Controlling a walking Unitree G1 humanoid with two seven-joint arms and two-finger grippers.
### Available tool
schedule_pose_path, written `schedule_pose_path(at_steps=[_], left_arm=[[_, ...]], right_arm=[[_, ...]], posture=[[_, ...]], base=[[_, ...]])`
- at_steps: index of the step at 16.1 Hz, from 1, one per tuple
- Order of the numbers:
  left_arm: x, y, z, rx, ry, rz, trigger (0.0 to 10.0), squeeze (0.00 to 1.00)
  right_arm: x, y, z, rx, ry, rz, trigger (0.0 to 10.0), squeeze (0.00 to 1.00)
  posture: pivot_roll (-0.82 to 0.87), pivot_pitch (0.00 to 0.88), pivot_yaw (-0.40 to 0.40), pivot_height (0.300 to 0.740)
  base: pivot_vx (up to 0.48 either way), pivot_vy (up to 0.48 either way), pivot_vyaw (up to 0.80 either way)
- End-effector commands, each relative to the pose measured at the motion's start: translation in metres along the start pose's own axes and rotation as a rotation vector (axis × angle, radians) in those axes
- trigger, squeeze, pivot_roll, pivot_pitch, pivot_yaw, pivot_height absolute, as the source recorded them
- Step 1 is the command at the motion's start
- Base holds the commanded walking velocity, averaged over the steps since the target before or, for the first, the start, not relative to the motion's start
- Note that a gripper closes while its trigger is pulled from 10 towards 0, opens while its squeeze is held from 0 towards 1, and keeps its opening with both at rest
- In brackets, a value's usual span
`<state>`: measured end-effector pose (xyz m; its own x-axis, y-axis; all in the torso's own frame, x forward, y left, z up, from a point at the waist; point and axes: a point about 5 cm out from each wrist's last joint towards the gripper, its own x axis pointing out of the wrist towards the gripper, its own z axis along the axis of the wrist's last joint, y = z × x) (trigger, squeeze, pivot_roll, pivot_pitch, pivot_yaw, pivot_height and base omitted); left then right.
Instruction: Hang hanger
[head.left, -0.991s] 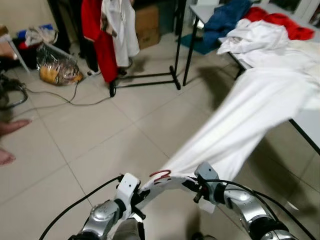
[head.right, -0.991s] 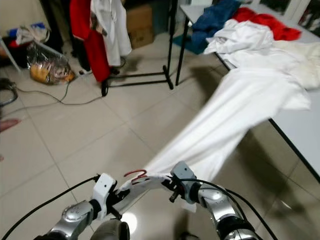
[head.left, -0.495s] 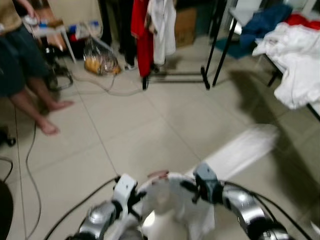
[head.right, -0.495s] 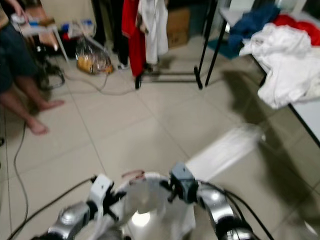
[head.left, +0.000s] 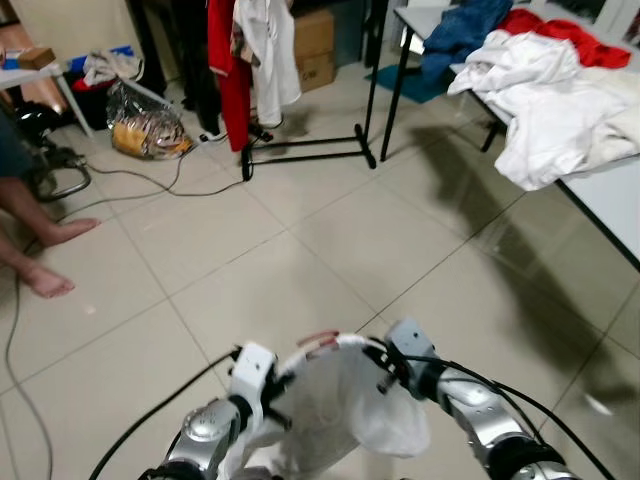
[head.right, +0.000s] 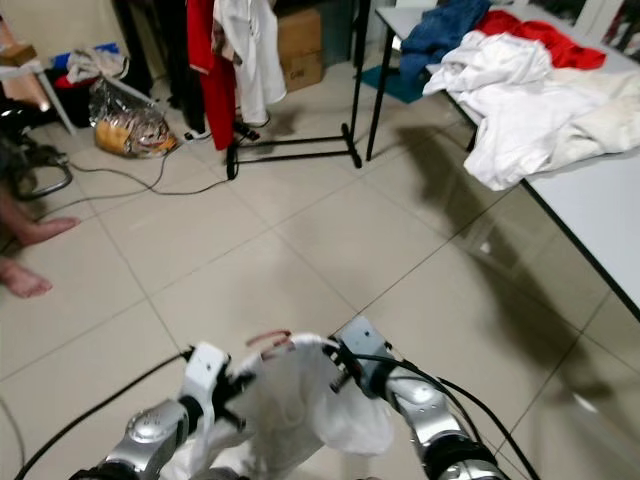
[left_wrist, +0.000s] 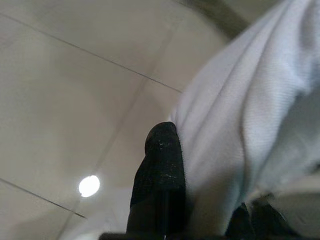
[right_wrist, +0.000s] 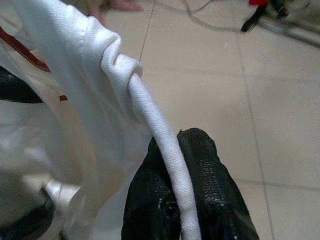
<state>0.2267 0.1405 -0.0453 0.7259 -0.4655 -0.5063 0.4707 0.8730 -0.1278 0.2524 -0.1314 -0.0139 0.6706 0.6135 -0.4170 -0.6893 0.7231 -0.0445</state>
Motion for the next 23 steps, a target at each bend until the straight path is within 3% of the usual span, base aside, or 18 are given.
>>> schedule_pose_path(at_steps=[1, 4, 7, 9, 11, 12, 14, 15, 16, 19, 20, 21, 22, 23], left_arm=[[-0.002, 0.008, 0.002, -0.041, -0.030, 0.078, 10.0, 0.00], [-0.002, 0.024, 0.032, -0.073, -0.228, 0.206, 10.0, 0.00], [-0.005, 0.031, 0.047, -0.035, -0.335, 0.285, 10.0, 0.00], [-0.007, 0.030, 0.051, 0.077, -0.346, 0.286, 10.0, 0.00], [-0.006, 0.026, 0.053, 0.273, -0.318, 0.264, 10.0, 0.00], [-0.005, 0.027, 0.056, 0.298, -0.320, 0.273, 10.0, 0.00], [-0.004, 0.030, 0.064, 0.420, -0.311, 0.288, 10.0, 0.00], [-0.003, 0.030, 0.065, 0.531, -0.289, 0.284, 10.0, 0.00], [-0.003, 0.033, 0.065, 0.578, -0.276, 0.306, 10.0, 0.00], [-0.004, 0.038, 0.063, 0.634, -0.234, 0.344, 10.0, 0.00], [-0.004, 0.038, 0.062, 0.640, -0.229, 0.351, 10.0, 0.13], [-0.004, 0.038, 0.063, 0.635, -0.235, 0.352, 10.0, 0.62], [-0.004, 0.037, 0.064, 0.615, -0.254, 0.344, 10.0, 1.00], [-0.004, 0.036, 0.065, 0.609, -0.266, 0.340, 10.0, 1.00]], right_arm=[[-0.001, -0.015, 0.015, 0.005, -0.098, -0.108, 10.0, 0.00], [-0.001, -0.013, 0.027, 0.005, -0.212, -0.186, 10.0, 0.00], [-0.004, -0.012, 0.031, -0.015, -0.253, -0.182, 10.0, 0.00], [-0.005, -0.012, 0.031, -0.032, -0.246, -0.164, 10.0, 0.00], [-0.005, -0.011, 0.027, -0.035, -0.218, -0.143, 10.0, 0.00], [-0.002, -0.008, 0.023, -0.028, -0.174, -0.108, 10.0, 0.00], [0.001, 0.002, -0.002, -0.078, 0.048, -0.010, 10.0, 0.00], [-0.003, 0.001, -0.013, -0.104, 0.139, -0.016, 10.0, 0.00], [-0.008, -0.004, -0.021, -0.113, 0.196, -0.054, 10.0, 0.00], [-0.016, -0.020, -0.029, -0.117, 0.279, -0.164, 10.0, 0.00], [-0.017, -0.025, -0.029, -0.121, 0.298, -0.196, 10.0, 0.00], [-0.017, -0.025, -0.029, -0.124, 0.299, -0.202, 10.0, 0.00], [-0.016, -0.025, -0.027, -0.127, 0.295, -0.202, 10.0, 0.00], [-0.015, -0.025, -0.027, -0.131, 0.296, -0.202, 10.0, 0.00]], posture=[[0.11, 0.000, 0.023, 0.740], [0.12, 0.000, 0.027, 0.740], [0.13, 0.000, 0.024, 0.740], [0.14, 0.000, 0.021, 0.740], [0.14, 0.000, 0.018, 0.740], [0.14, 0.000, 0.018, 0.740], [0.13, 0.000, 0.018, 0.740], [0.13, 0.000, 0.019, 0.740], [0.13, 0.000, 0.019, 0.740], [0.13, 0.000, 0.022, 0.740], [0.12, 0.000, 0.023, 0.740], [0.13, 0.000, 0.024, 0.740], [0.13, 0.000, 0.024, 0.740], [0.13, 0.000, 0.024, 0.740]], base=[[0.000, 0.000, 0.00], [0.000, 0.000, 0.00], [0.000, 0.000, 0.00], [0.000, 0.000, 0.00], [0.000, 0.000, 0.00], [0.000, 0.000, 0.00], [0.000, 0.000, 0.00], [0.000, 0.000, 0.00], [0.000, 0.000, 0.00], [0.000, 0.000, 0.00], [0.000, 0.000, 0.00], [0.000, 0.000, 0.00], [0.000, 0.000, 0.00], [0.000, 0.000, 0.00]])
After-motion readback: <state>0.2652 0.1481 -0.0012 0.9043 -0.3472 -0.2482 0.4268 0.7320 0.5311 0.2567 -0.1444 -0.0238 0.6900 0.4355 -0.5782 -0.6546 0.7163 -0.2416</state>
